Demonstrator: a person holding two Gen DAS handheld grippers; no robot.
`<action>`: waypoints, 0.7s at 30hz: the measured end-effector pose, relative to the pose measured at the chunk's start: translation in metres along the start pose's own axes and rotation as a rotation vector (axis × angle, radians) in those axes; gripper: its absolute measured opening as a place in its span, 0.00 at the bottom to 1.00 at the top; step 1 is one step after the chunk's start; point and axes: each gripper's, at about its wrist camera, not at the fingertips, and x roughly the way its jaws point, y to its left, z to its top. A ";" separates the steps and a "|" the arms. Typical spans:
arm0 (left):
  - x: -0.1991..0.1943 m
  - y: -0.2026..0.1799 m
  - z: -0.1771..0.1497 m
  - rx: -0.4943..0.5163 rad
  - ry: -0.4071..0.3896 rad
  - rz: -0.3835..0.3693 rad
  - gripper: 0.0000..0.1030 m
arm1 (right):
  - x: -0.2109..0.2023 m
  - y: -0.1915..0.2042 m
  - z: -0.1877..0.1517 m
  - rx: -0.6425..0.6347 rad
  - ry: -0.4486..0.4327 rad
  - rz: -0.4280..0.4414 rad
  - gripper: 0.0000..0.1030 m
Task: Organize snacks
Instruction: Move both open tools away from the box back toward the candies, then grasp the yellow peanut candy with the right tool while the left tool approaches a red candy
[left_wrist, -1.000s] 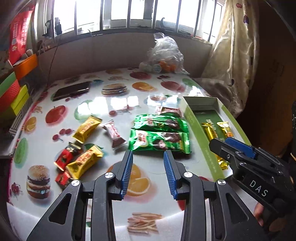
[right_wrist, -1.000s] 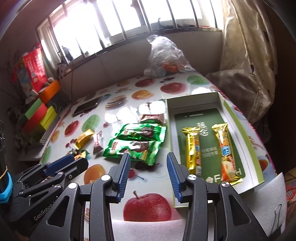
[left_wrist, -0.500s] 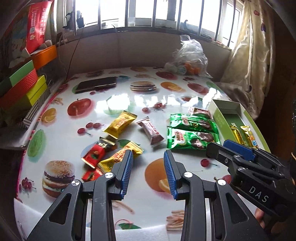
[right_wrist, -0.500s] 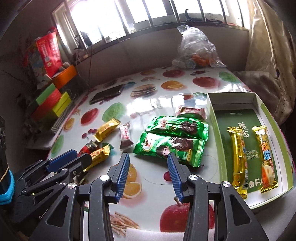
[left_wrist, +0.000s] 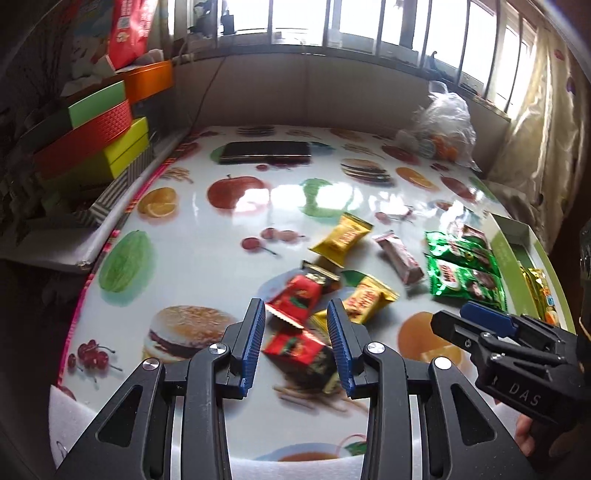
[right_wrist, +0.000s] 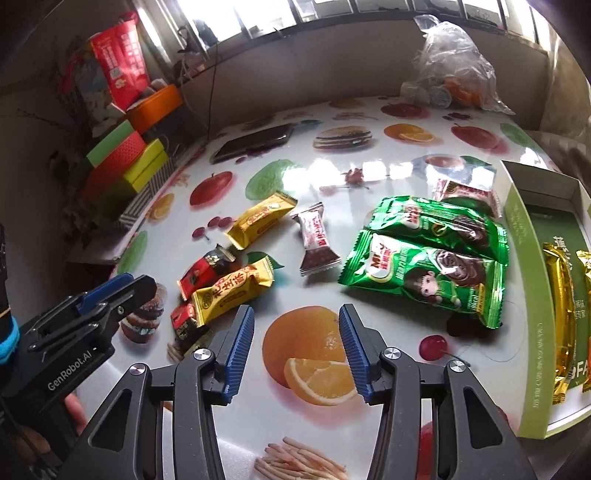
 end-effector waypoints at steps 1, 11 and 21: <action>0.001 0.005 0.000 -0.013 0.001 0.001 0.35 | 0.003 0.004 0.001 -0.008 0.002 0.000 0.47; 0.008 0.031 -0.004 -0.046 0.021 0.032 0.35 | 0.046 0.035 0.011 -0.005 0.062 0.028 0.48; 0.018 0.039 -0.003 -0.069 0.038 0.024 0.35 | 0.071 0.041 0.024 0.037 0.076 0.013 0.52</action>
